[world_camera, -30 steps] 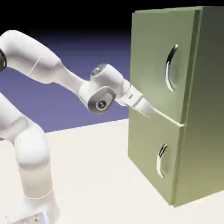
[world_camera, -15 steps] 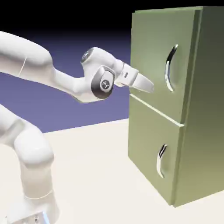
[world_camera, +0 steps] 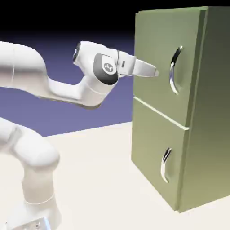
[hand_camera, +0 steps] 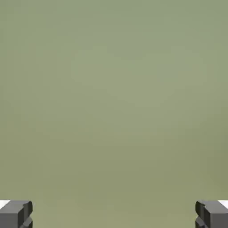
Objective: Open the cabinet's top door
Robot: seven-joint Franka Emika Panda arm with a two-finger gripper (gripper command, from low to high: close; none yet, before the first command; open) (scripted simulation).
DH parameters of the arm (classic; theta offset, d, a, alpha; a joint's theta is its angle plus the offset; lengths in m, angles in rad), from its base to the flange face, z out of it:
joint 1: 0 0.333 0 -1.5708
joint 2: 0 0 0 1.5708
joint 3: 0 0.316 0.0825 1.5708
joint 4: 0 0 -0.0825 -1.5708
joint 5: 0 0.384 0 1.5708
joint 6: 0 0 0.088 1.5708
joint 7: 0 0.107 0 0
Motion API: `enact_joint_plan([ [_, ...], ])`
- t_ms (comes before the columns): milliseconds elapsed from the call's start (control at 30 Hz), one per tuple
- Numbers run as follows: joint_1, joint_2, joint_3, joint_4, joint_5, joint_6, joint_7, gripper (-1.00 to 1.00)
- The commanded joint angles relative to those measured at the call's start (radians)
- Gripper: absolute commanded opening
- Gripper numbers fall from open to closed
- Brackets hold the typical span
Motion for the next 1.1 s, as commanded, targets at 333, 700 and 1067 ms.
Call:
enact_joint_plan([
  [333, 0.136, -0.107, -0.183, 0.075, -0.478, 0.000, 0.331, 0.00],
  [700, 0.272, -0.214, -0.366, 0.150, -0.957, 0.001, 0.663, 0.00],
  [1067, 0.431, -0.177, -0.427, 0.226, -1.014, -0.098, 0.695, -1.00],
])
